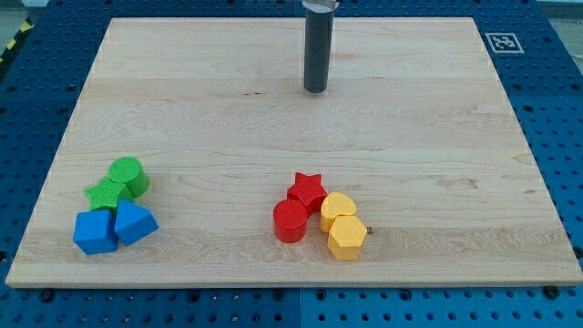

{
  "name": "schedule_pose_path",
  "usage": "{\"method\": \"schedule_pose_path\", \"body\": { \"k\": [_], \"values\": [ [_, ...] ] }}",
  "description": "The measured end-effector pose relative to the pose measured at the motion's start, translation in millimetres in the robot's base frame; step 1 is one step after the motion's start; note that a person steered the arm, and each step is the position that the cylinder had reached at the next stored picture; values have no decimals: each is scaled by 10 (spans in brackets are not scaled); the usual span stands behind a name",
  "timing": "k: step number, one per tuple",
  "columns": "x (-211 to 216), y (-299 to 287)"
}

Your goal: Separate the blue blocks from each other

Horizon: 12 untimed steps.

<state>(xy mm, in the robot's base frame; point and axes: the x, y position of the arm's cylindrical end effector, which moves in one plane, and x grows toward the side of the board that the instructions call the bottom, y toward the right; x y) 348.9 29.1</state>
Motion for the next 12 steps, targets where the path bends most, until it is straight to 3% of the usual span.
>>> {"method": "schedule_pose_path", "body": {
  "k": [2, 4, 8, 9, 12],
  "values": [
    [132, -27],
    [267, -444],
    [1018, -1004],
    [1258, -1011],
    [2646, -1031]
  ]
}}
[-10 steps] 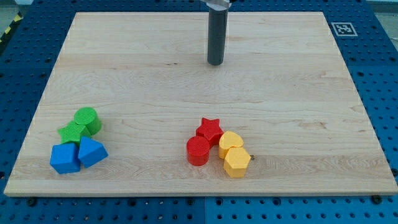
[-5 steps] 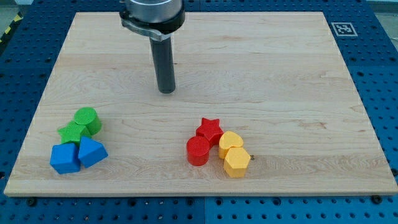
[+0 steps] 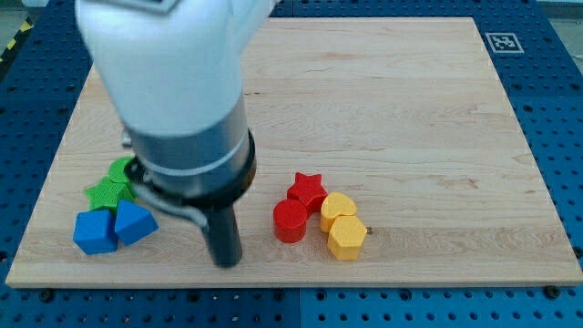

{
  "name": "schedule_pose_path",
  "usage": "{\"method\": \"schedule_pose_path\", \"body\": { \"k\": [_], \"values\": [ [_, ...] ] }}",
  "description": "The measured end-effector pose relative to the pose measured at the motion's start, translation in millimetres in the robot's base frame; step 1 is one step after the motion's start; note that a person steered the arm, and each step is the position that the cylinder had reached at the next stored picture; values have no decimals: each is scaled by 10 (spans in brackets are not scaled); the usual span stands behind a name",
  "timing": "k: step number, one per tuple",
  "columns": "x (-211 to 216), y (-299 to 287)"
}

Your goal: Separate the blue blocks from each other

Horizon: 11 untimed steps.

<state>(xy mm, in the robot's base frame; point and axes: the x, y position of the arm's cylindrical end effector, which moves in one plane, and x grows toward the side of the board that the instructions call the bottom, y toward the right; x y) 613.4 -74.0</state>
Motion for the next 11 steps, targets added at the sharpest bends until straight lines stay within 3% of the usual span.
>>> {"method": "schedule_pose_path", "body": {
  "k": [1, 4, 10, 11],
  "values": [
    [42, -56],
    [48, -992],
    [-7, -1246],
    [-308, -1247]
  ]
}}
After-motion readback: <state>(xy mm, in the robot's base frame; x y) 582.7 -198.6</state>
